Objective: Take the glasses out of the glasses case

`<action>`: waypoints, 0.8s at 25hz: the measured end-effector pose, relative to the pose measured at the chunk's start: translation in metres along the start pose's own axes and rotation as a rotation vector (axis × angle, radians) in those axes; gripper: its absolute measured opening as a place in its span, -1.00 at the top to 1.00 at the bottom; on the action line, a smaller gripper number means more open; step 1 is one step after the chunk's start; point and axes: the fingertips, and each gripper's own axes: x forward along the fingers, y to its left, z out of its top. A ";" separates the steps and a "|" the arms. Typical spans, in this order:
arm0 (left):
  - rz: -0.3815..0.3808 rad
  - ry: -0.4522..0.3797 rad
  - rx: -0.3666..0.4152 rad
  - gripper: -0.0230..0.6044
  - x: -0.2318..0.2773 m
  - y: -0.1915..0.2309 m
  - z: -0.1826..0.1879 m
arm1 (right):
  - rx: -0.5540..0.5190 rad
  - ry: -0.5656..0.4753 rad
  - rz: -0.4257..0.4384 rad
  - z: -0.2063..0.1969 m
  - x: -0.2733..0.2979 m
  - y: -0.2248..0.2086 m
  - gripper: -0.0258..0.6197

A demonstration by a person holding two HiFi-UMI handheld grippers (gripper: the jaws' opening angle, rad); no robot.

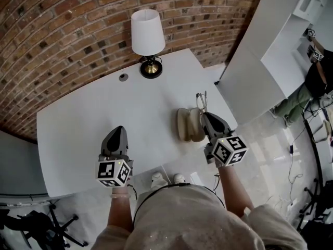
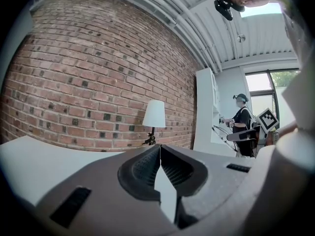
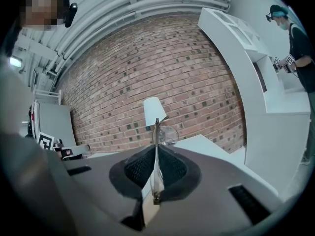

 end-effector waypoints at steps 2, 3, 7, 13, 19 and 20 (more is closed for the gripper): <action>0.007 -0.003 0.001 0.91 -0.001 0.001 0.001 | -0.008 -0.002 0.002 0.001 0.000 0.000 0.85; 0.010 -0.004 0.002 0.91 -0.002 0.002 0.001 | -0.011 -0.004 0.004 0.001 0.000 0.000 0.85; 0.020 -0.010 0.006 0.91 -0.004 0.003 0.003 | -0.016 -0.008 0.009 0.002 0.000 0.000 0.85; 0.031 -0.019 0.009 0.91 -0.003 0.004 0.006 | -0.029 -0.017 0.017 0.005 0.000 -0.001 0.85; 0.031 -0.023 0.013 0.91 0.002 0.002 0.009 | -0.041 -0.027 0.020 0.011 0.001 -0.003 0.85; 0.032 -0.024 0.014 0.91 0.003 0.002 0.010 | -0.041 -0.028 0.020 0.012 0.002 -0.004 0.85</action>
